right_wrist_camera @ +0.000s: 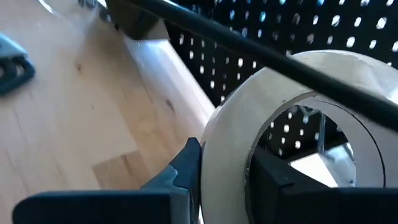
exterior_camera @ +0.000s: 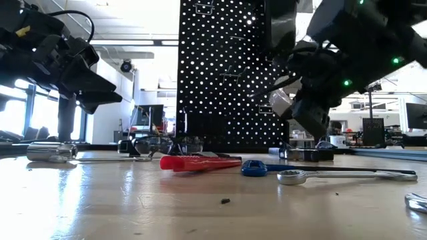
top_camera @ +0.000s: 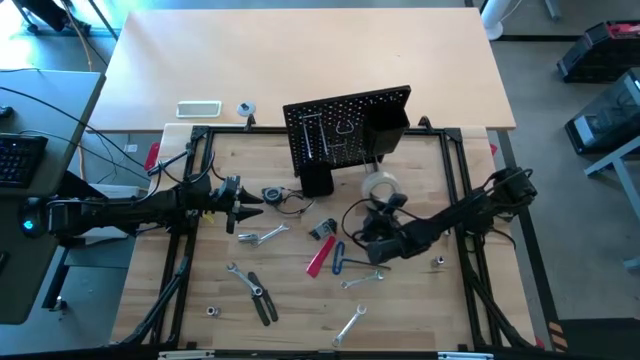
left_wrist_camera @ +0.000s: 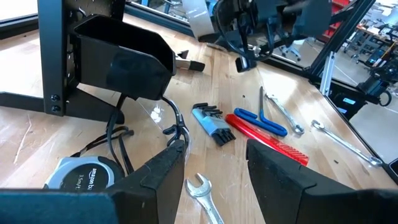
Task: Hang tools onto peg board
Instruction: Hang the white tape on the pegboard
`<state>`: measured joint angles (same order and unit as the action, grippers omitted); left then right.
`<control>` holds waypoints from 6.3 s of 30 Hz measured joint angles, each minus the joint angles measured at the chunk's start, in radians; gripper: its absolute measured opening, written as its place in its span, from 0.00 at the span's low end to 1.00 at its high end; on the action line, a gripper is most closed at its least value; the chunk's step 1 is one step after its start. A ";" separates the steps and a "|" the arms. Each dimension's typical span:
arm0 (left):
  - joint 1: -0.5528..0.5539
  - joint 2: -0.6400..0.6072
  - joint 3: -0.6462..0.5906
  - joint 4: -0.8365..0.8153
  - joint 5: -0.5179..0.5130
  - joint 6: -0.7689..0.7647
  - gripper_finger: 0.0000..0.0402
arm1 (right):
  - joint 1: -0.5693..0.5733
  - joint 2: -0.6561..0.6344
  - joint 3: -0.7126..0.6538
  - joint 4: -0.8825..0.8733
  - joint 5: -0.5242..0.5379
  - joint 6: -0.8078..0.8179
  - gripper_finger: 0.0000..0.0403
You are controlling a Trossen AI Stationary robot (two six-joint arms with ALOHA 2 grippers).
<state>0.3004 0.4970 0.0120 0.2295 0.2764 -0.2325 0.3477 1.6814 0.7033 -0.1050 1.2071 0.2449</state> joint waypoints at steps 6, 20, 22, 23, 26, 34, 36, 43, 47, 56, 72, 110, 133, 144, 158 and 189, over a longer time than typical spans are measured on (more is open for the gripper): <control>0.000 0.000 0.000 0.000 0.000 0.000 0.41 | -0.027 0.000 -0.033 0.181 0.008 -0.192 0.19; 0.000 0.000 0.000 0.000 0.000 0.000 0.41 | -0.138 0.000 -0.033 0.217 -0.075 -0.236 0.19; 0.000 0.000 0.000 0.000 0.000 0.000 0.41 | -0.150 0.000 -0.033 0.257 -0.082 -0.279 0.19; 0.000 0.000 0.000 0.000 0.000 0.000 0.41 | -0.158 0.000 -0.033 0.276 -0.088 -0.301 0.19; 0.000 0.000 0.000 0.000 0.000 0.000 0.41 | -0.184 0.000 -0.033 0.312 -0.117 -0.352 0.19; 0.000 0.000 0.000 0.000 0.000 0.000 0.41 | -0.228 0.000 -0.033 0.312 -0.133 -0.339 0.19; 0.000 0.000 0.000 0.000 0.000 0.000 0.41 | -0.236 0.000 -0.033 0.312 -0.135 -0.339 0.19; 0.000 0.000 0.000 0.000 0.000 0.000 0.41 | -0.268 0.000 -0.033 0.315 -0.145 -0.320 0.24; 0.000 0.000 0.000 0.000 0.000 0.000 0.41 | -0.277 0.000 -0.032 0.313 -0.199 -0.312 0.29; 0.000 0.000 0.000 0.000 0.000 0.000 0.41 | -0.242 0.000 -0.032 0.312 -0.176 -0.311 0.39; 0.000 0.000 0.000 0.000 0.000 0.000 0.41 | -0.203 0.000 -0.032 0.309 -0.145 -0.302 0.54; 0.000 0.000 0.000 0.000 0.000 0.000 0.41 | -0.178 0.000 -0.010 0.139 -0.150 -0.111 0.54; 0.000 0.000 0.000 0.000 0.000 0.000 0.41 | -0.054 -0.005 -0.010 0.027 -0.098 0.009 0.54; 0.000 0.000 0.000 0.000 0.000 0.000 0.41 | 0.008 -0.005 -0.010 -0.010 -0.056 0.033 0.54; 0.000 0.000 0.000 0.000 0.000 0.000 0.41 | 0.054 -0.011 -0.010 -0.072 -0.085 0.148 0.54; 0.000 0.000 0.000 0.000 0.000 0.000 0.41 | -0.052 -0.414 -0.011 -0.227 -0.302 -0.019 0.01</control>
<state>0.3004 0.4972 0.0124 0.2291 0.2768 -0.2325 0.2958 1.2678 0.6926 -0.3321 0.9050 0.2258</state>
